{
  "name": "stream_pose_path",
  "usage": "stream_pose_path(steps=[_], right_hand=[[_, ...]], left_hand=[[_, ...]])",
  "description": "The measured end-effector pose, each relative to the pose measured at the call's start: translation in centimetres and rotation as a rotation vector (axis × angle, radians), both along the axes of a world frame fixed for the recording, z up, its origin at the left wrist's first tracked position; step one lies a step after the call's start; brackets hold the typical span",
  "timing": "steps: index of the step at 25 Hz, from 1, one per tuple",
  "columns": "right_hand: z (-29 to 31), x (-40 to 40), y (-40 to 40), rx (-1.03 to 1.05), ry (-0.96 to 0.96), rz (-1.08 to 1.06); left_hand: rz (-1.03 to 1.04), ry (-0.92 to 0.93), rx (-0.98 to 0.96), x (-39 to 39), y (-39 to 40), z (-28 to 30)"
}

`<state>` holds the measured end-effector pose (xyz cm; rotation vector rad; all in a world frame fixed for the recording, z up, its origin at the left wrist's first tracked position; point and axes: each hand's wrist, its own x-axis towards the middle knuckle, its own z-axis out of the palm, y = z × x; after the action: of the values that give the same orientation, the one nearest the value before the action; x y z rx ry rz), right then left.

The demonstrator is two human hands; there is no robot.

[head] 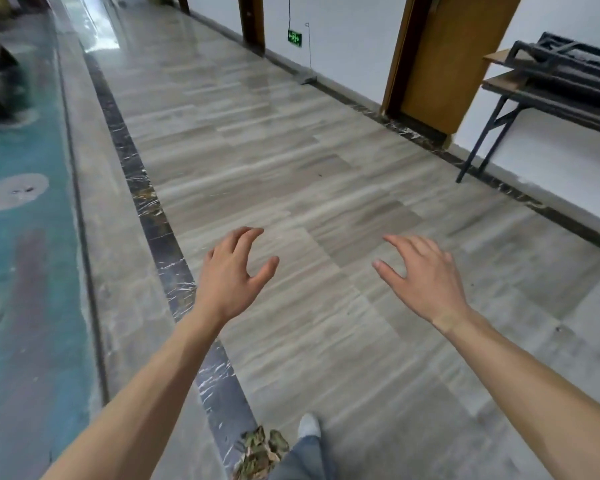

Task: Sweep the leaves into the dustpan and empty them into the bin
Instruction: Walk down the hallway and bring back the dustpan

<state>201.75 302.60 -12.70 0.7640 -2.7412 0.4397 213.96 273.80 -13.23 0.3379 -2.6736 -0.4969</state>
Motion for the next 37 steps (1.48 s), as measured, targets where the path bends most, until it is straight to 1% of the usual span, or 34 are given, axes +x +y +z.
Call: stream_pose_path(steps=[3, 8, 14, 18, 21, 25, 30, 33, 37], right_hand=[[1.1, -6.3, -4.3, -0.034, -0.006, 0.017], [2.7, -15.8, -8.3, -0.073, 0.027, 0.018], [2.1, -28.7, -11.8, -0.099, 0.065, 0.018], [1.7, -41.4, -14.1, -0.08, 0.091, 0.031], [2.6, -51.2, -15.8, -0.041, 0.112, 0.048], [3.9, -61.9, -19.2, -0.001, 0.12, 0.076], [3.6, -73.0, -25.3, 0.018, 0.131, 0.11], [2.7, -80.3, -30.3, 0.036, 0.124, 0.134], [1.9, -90.6, -38.0, 0.116, 0.168, 0.138]], left_hand=[[0.039, 0.018, -0.006, -5.5, -4.0, 0.2], [0.044, 0.023, -0.04, -14.7, -8.4, 1.6], [0.005, 0.053, -0.093, -27.9, -11.9, 2.1], [-0.004, 0.07, -0.2, -41.1, -14.1, 2.7], [0.001, 0.06, -0.272, -50.8, -16.0, 3.7], [0.032, 0.029, -0.3, -61.1, -18.6, 4.7], [0.065, 0.007, -0.322, -71.8, -23.5, 4.3], [0.063, 0.014, -0.321, -79.2, -28.1, 3.5], [0.067, 0.025, -0.325, -89.5, -36.0, 2.6]])
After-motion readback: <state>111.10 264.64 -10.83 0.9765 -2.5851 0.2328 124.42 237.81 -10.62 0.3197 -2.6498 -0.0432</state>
